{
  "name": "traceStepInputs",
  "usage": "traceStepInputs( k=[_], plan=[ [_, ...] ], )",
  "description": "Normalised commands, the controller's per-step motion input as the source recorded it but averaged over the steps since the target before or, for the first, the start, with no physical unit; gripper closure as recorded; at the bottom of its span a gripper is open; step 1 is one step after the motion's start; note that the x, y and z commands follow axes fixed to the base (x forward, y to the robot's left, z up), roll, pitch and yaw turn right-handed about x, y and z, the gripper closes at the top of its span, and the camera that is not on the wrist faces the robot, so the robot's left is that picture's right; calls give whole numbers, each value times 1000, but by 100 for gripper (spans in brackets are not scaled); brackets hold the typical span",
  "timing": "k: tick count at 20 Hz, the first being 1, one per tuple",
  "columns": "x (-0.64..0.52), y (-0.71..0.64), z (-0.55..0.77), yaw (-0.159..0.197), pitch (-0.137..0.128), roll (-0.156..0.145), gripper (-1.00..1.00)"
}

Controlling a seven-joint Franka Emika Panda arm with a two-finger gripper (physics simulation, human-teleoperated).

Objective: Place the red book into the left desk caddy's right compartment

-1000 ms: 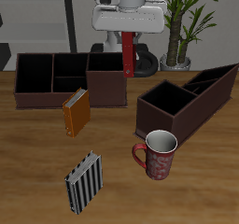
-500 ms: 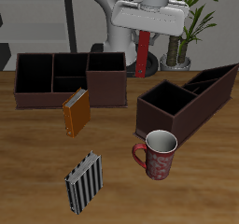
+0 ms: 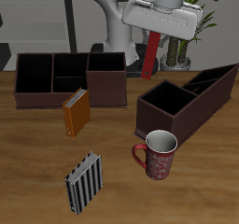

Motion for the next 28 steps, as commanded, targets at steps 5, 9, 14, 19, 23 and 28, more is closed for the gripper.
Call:
traceStepInputs(
  k=[5,9,14,19,23,28],
  plan=[
    [40,232,-2,-30,14,12,100],
    [-17,414,-45,-7,5,56,100],
    [71,262,-67,9,8,31,100],
    [133,14,-30,-14,10,-7,100],
    [150,91,-57,18,-5,-19,100],
    [47,187,-82,0,9,12,100]
  ],
)
